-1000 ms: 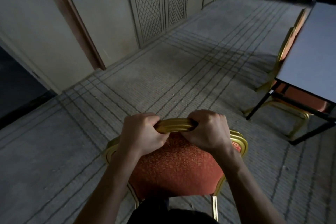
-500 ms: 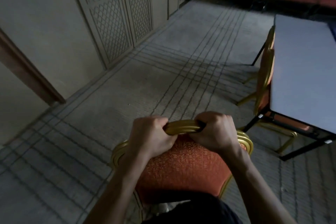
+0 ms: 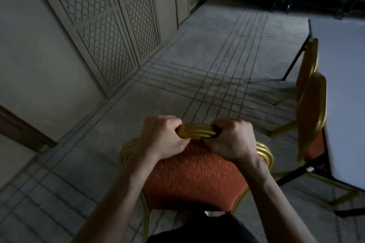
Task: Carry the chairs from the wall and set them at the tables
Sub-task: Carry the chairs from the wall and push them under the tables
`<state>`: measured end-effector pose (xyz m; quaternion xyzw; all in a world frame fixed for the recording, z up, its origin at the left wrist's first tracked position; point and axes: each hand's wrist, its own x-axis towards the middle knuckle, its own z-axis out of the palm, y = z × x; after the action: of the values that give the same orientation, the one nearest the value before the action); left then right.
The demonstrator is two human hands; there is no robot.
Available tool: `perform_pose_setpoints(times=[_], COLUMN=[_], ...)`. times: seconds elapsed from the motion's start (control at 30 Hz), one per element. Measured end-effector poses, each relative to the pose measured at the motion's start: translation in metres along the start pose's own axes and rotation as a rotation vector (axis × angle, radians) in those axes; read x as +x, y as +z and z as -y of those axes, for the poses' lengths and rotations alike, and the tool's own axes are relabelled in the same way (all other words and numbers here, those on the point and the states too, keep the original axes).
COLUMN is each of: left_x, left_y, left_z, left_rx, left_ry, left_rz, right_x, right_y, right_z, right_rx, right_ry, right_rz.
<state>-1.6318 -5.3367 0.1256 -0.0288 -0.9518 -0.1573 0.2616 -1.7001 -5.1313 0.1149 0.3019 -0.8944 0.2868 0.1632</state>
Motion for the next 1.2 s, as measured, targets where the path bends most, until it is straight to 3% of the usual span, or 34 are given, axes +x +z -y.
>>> perform_pose_setpoints(times=[0.3,0.7,0.9,1.2], left_x=[0.176,0.422,0.575,0.772], left_y=[0.067,0.223,0.276,0.406], left_z=[0.054,0.163,0.173,0.179], left_rx=[-0.042,-0.234,-0.253,-0.293], left_ry=[0.006,0.073,0.25,0.325], left_rz=[-0.014,0.059,0.075,0.125], right_x=[0.171,0.397,0.5,0.641], right_y=[0.03,0.103,0.097,0.119], right_z=[-0.089,-0.233,-0.308,-0.47], right_rx=[-0.065,-0.137,-0.243,-0.247], right_ry=[0.0,0.11,0.186,0.272], right_rz=[-0.04,-0.037,-0.143,-0.204])
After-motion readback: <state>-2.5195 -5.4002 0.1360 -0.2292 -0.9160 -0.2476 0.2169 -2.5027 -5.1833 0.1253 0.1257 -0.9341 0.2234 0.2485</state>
